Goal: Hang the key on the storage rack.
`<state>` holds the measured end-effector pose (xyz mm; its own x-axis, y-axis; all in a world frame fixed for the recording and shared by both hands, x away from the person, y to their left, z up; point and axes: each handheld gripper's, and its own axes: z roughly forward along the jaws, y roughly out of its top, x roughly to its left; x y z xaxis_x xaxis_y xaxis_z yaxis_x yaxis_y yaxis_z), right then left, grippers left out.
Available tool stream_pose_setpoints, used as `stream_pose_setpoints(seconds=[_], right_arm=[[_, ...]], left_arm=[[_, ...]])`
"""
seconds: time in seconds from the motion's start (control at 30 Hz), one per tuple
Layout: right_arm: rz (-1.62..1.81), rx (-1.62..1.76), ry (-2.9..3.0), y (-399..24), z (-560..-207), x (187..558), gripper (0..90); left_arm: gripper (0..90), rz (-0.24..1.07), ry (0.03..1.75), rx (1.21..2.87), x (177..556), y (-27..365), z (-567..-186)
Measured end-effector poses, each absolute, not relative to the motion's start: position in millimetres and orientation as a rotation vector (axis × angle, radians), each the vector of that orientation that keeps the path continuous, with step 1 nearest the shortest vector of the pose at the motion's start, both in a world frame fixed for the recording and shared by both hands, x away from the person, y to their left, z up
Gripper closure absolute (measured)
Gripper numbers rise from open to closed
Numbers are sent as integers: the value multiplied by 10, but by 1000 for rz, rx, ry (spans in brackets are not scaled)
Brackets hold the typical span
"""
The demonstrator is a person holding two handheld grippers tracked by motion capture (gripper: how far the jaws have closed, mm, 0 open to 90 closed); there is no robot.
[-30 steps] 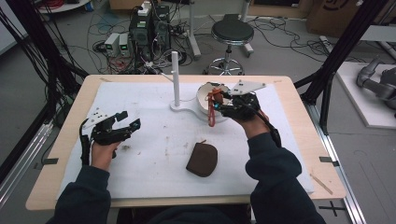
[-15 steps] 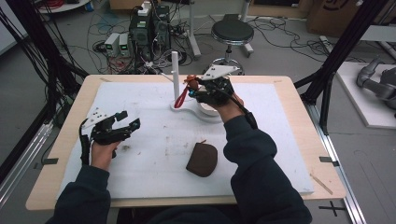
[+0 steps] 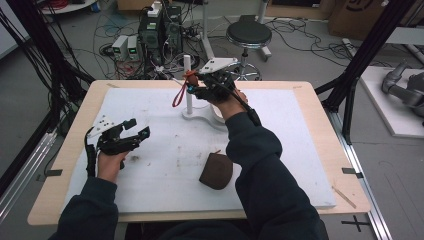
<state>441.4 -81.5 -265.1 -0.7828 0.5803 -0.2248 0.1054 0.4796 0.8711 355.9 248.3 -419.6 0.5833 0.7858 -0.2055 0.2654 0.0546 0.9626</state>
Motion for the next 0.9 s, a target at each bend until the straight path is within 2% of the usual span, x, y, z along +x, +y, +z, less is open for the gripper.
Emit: stream_pose_setpoints(seconds=[0.43, 0.9], right_arm=[[1204, 664, 2246, -774, -2672, 4620, 573], [1052, 711, 2281, -905, -2801, 4602, 554]], left_arm=[[257, 495, 930, 1509, 3557, 2487, -4195], [257, 495, 922, 1504, 3548, 2489, -4185]])
